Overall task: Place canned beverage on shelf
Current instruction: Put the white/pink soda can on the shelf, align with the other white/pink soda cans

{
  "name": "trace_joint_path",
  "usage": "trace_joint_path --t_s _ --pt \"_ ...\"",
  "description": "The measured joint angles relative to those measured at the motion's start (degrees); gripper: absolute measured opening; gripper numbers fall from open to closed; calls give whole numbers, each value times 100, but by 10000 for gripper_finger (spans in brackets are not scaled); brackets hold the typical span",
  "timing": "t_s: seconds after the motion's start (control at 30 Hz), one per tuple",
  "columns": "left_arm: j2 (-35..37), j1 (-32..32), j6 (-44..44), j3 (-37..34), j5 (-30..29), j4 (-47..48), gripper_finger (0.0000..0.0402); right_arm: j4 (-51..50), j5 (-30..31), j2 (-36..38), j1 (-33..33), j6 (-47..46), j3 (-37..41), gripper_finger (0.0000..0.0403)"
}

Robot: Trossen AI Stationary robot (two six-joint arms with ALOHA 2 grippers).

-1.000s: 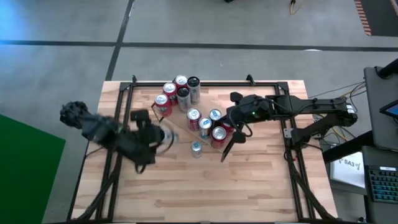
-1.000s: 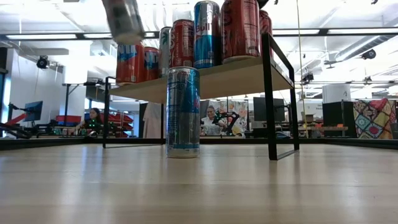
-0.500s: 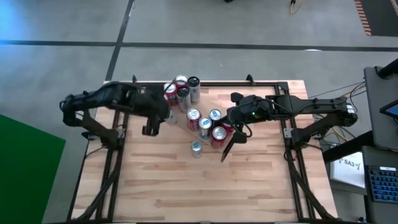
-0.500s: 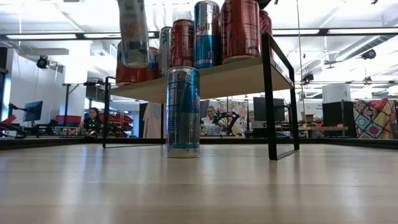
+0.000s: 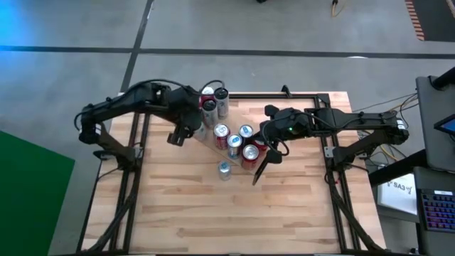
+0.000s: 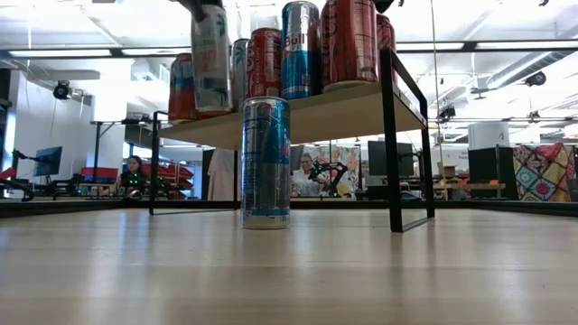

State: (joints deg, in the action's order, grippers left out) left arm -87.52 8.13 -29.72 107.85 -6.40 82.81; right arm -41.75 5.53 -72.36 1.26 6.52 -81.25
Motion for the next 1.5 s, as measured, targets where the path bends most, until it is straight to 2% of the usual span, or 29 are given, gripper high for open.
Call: trace_joint_path --t_s 0.23,0.7,0.87,0.97,1.33,1.5 --pt "-177 42 -323 0 37 -33 244 3 1 0 0 -8 -2 9" --pt "-234 182 -347 0 187 -207 244 3 1 0 0 -3 -2 9" --pt "-234 187 -366 0 94 -353 288 1 1 0 0 -3 -9 9" --pt "-227 187 -368 2 76 -353 299 1 1 0 0 -4 -9 9" --pt "-227 183 -294 2 75 -324 279 -1 1 0 0 -1 -9 9" --pt "-227 181 -259 2 -142 -322 279 -1 1 0 0 -6 -9 9"
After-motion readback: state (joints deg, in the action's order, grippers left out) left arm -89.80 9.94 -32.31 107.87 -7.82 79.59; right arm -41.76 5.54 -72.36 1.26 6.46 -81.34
